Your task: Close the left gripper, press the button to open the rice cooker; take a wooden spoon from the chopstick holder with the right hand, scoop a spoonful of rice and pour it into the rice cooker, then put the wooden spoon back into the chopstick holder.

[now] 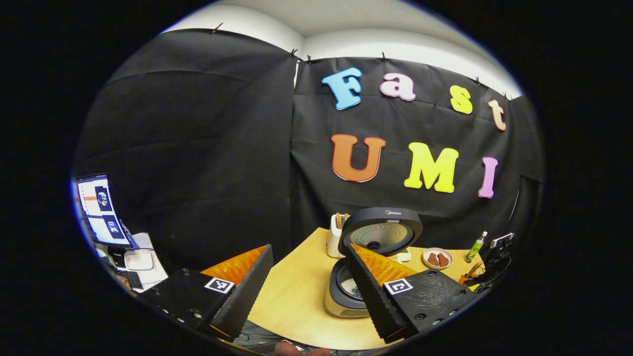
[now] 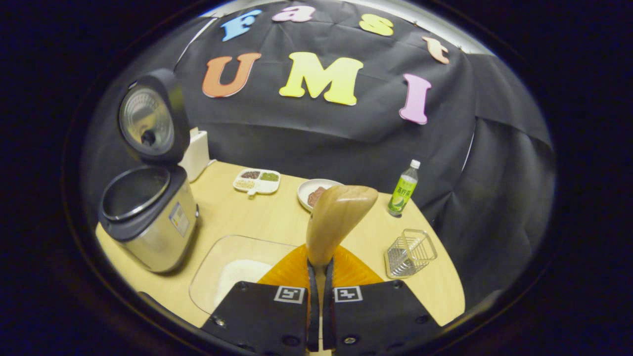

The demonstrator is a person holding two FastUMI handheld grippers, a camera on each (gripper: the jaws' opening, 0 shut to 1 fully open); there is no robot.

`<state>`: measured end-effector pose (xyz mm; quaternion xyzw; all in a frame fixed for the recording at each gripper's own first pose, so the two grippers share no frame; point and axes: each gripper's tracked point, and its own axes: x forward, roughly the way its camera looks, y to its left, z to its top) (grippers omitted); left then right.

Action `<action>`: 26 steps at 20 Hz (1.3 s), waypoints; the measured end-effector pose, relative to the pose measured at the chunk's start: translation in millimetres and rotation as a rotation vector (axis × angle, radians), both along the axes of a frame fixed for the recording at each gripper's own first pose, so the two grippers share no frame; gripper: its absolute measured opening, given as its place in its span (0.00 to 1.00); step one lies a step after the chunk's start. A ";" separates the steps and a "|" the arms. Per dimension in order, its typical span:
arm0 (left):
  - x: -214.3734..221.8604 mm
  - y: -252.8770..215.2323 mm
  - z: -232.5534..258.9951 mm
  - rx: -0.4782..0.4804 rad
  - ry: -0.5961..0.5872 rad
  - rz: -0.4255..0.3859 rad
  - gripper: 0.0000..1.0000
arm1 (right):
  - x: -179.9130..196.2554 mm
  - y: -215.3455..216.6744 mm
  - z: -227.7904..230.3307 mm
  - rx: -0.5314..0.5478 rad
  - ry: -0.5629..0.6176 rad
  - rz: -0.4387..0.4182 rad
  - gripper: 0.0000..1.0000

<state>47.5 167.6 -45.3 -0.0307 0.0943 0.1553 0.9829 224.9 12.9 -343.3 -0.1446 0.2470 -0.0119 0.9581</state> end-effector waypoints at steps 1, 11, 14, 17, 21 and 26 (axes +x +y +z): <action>-3.1 7.5 -1.8 0.006 0.008 0.009 0.95 | 0.3 2.9 -3.9 -0.044 -0.015 -0.001 0.08; -9.4 17.2 -9.1 0.055 0.037 0.007 0.95 | -10.3 41.5 -41.2 0.149 0.076 -0.042 0.08; -12.6 14.5 -6.8 0.061 0.033 0.004 0.95 | -11.8 53.8 -45.3 0.344 0.145 -0.079 0.08; -13.3 9.9 -5.9 0.059 0.030 0.000 0.95 | -7.5 53.3 -48.4 0.560 0.204 -0.139 0.08; -10.7 -6.8 -5.7 0.060 0.026 -0.013 0.95 | -7.5 51.0 -51.4 0.872 0.294 -0.205 0.08; -6.6 -29.4 -1.1 0.055 0.015 -0.037 0.95 | -9.9 40.4 -53.5 1.094 0.337 -0.277 0.08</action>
